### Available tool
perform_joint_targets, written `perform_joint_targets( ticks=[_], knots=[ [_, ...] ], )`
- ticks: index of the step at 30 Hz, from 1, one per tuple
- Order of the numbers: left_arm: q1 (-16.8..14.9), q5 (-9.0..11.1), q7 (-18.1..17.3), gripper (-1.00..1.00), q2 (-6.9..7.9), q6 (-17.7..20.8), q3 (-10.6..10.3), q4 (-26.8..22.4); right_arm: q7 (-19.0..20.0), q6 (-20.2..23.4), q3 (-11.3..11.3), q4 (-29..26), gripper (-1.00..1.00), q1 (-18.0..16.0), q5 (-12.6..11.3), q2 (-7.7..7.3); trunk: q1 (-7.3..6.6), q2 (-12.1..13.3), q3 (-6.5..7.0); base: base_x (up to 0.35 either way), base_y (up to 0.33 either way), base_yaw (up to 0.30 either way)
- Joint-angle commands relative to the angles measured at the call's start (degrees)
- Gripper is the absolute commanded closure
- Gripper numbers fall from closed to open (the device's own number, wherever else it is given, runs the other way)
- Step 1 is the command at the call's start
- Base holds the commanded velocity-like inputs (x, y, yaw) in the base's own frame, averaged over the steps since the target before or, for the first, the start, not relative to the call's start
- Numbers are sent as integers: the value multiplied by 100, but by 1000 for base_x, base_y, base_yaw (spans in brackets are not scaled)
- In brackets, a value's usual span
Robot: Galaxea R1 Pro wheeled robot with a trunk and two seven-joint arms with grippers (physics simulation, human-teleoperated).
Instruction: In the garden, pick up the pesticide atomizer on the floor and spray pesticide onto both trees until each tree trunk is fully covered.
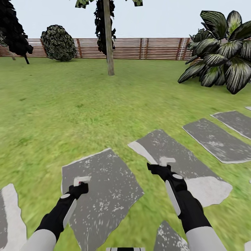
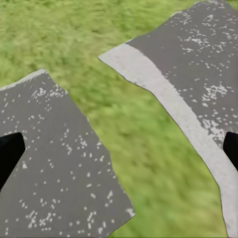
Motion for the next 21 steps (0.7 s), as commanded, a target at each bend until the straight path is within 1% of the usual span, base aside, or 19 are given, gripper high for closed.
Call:
perform_joint_targets(
  ticks=[1, 21],
  knots=[
    [0, -1, 1, 100, 0, 0, 0, -1, -3, 0, 0, 0, -100, 0, 0, 0, 0, 0, 0, 337, 0, 0],
    [0, 8, 1, 100, 2, -6, 0, -7, 1, 0, 2, 7, -100, 0, 0, 0, 0, 0, 0, 337, 0, 0]
  ],
)
